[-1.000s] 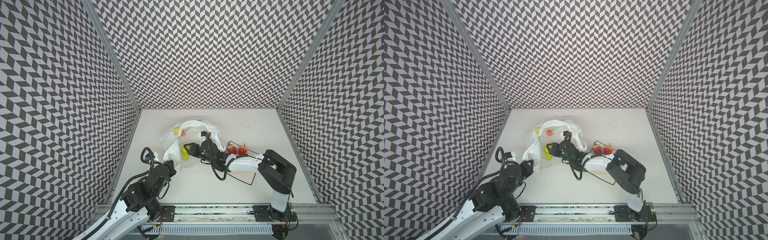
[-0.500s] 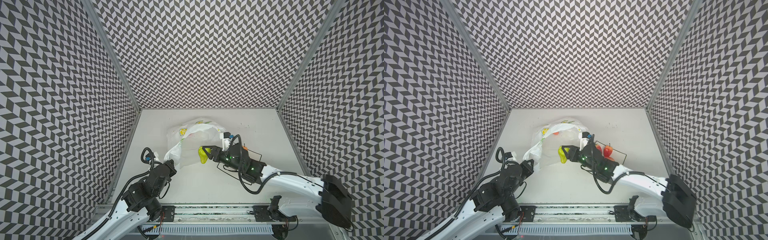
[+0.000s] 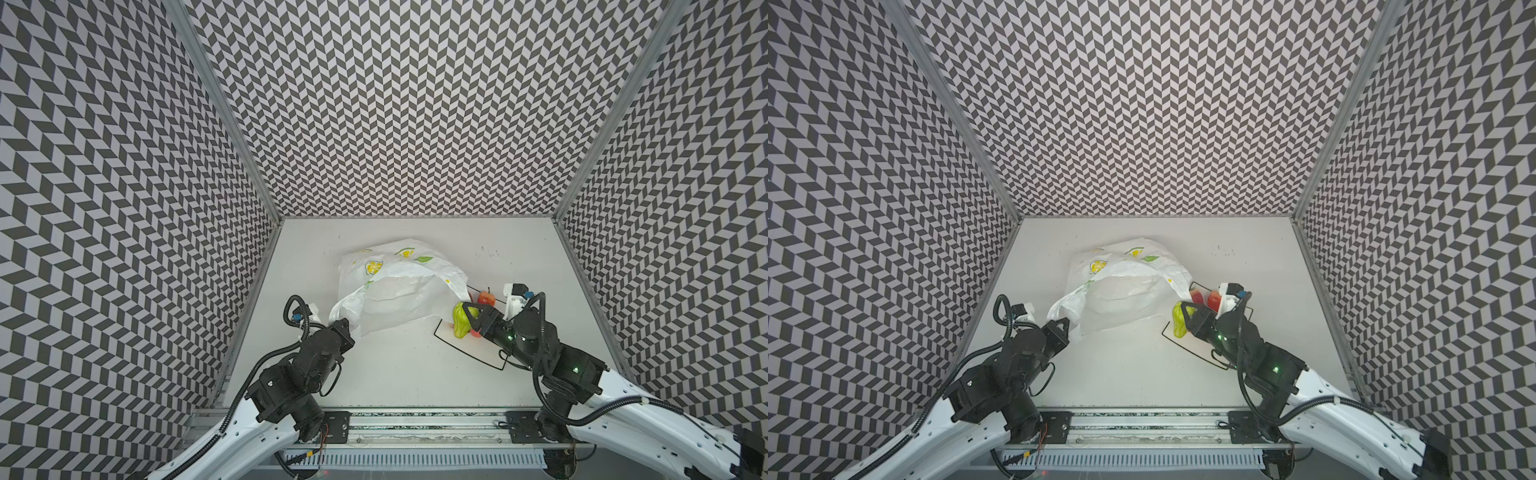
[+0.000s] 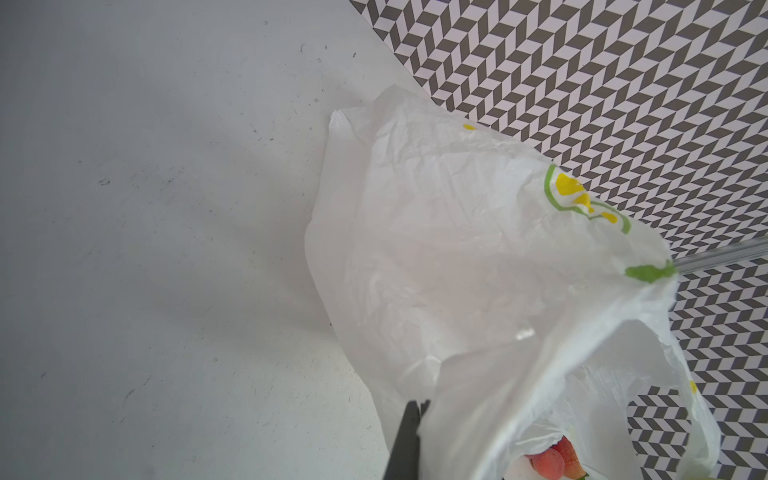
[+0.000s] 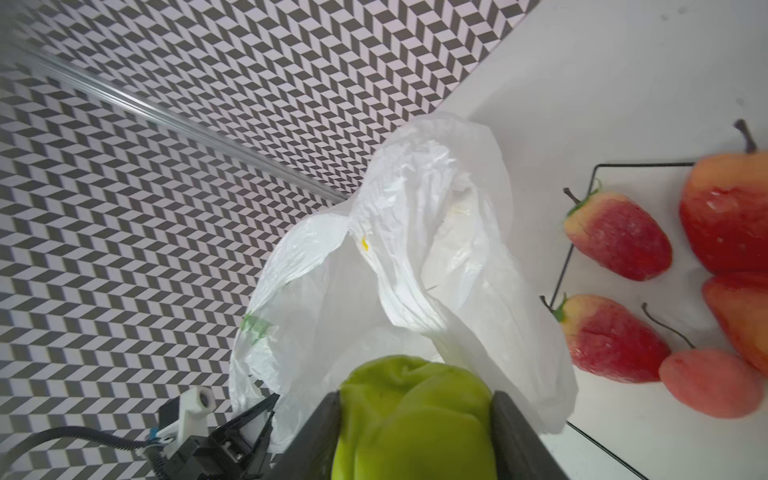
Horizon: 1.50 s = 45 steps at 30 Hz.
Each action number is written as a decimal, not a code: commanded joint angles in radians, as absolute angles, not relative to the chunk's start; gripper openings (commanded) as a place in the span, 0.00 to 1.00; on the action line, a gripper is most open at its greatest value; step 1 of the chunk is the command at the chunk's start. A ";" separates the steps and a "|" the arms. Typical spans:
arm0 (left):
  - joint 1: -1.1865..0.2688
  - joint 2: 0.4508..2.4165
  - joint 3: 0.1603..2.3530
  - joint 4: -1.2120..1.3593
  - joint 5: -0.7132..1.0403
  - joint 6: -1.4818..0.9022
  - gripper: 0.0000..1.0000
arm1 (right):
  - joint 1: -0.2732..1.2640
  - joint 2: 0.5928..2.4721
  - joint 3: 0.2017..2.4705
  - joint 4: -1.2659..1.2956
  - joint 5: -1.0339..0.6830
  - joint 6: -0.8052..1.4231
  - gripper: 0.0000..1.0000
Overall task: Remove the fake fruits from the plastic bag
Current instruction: 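Lower the green pear onto the tray and open the right gripper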
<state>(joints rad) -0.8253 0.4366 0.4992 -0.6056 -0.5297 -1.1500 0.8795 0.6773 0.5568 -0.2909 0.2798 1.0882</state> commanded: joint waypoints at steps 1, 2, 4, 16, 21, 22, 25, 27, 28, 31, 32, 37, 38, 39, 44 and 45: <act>-0.830 0.437 0.488 -0.569 -0.551 -1.139 0.00 | 0.843 0.605 0.504 -0.430 0.323 1.150 0.51; -0.831 0.436 0.487 -0.566 -0.552 -1.138 0.00 | 0.821 0.578 0.488 -0.447 0.309 1.155 0.51; -0.831 0.438 0.485 -0.561 -0.556 -1.138 0.00 | 0.793 0.541 0.472 -0.477 0.275 1.153 0.50; -0.831 0.450 0.483 -0.532 -0.556 -1.129 0.00 | 0.746 0.515 0.363 -0.571 0.346 1.244 0.46; -0.830 0.441 0.487 -0.541 -0.558 -1.126 0.00 | 0.715 0.533 0.272 -0.497 0.303 1.320 0.43; -0.831 0.442 0.487 -0.543 -0.558 -1.126 0.00 | 0.708 0.538 0.256 -0.480 0.296 1.331 0.43; -0.831 0.442 0.487 -0.545 -0.555 -1.127 0.00 | 0.685 0.561 0.230 -0.440 0.281 1.345 0.45; -0.831 0.441 0.488 -0.549 -0.555 -1.128 0.00 | 0.675 0.581 0.230 -0.436 0.283 1.345 0.53; -0.830 0.440 0.488 -0.551 -0.556 -1.129 0.00 | 0.672 0.588 0.230 -0.437 0.287 1.345 0.58; -0.831 0.438 0.488 -0.552 -0.558 -1.129 0.00 | 0.666 0.594 0.240 -0.462 0.312 1.340 0.73; -0.831 0.438 0.488 -0.552 -0.558 -1.129 0.00 | 0.665 0.590 0.249 -0.476 0.319 1.337 0.76; -0.831 0.444 0.489 -0.548 -0.560 -1.127 0.00 | 0.661 0.537 0.307 -0.584 0.371 1.330 0.88; -0.831 0.445 0.490 -0.546 -0.559 -1.127 0.00 | 0.660 0.523 0.326 -0.617 0.389 1.327 0.90; -0.830 0.446 0.492 -0.545 -0.560 -1.125 0.00 | 0.660 0.512 0.344 -0.649 0.404 1.328 0.91; -0.831 0.450 0.491 -0.537 -0.557 -1.119 0.00 | 0.660 0.468 0.481 -0.753 0.504 1.236 0.91; -0.831 0.451 0.492 -0.537 -0.557 -1.117 0.00 | 0.660 0.466 0.515 -0.712 0.497 1.146 0.88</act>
